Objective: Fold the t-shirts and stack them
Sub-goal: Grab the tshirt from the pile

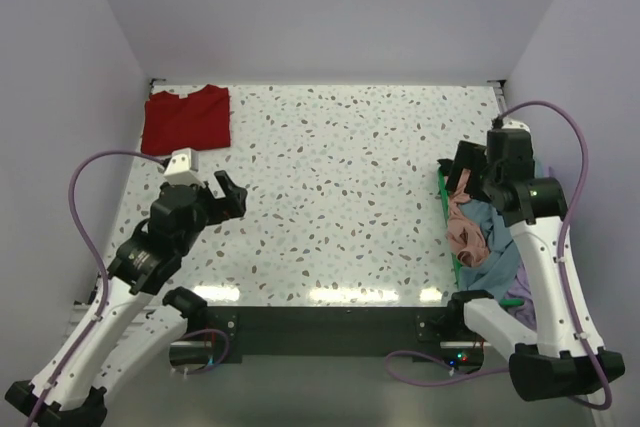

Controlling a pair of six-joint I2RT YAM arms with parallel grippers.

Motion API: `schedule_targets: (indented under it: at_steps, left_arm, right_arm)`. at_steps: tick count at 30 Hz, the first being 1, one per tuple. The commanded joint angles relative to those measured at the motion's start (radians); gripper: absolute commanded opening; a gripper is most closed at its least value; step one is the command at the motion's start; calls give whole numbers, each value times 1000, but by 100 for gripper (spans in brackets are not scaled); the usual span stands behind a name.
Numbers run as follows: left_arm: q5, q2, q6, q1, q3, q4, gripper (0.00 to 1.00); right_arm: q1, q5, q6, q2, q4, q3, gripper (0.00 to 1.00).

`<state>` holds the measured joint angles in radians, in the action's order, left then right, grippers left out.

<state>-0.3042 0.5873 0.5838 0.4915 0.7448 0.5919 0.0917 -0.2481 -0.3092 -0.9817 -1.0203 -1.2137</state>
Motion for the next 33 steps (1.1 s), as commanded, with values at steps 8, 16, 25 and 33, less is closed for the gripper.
schedule_targets:
  at_steps: [8, 16, 25, 33]
  left_arm:
    - [-1, 78, -25, 1, 13, -102, 100]
    - [76, 108, -96, 1, -10, -220, 100]
    - [117, 151, -121, 1, -24, -247, 100]
    - [93, 71, -96, 1, -64, -196, 100]
  right_arm:
    - [-12, -209, -152, -115, -55, 2, 98]
    - [-89, -162, -159, -127, -31, 32, 99]
    - [-379, 79, -137, -158, 60, 170, 99]
    - [-423, 89, -136, -227, 118, 214, 98]
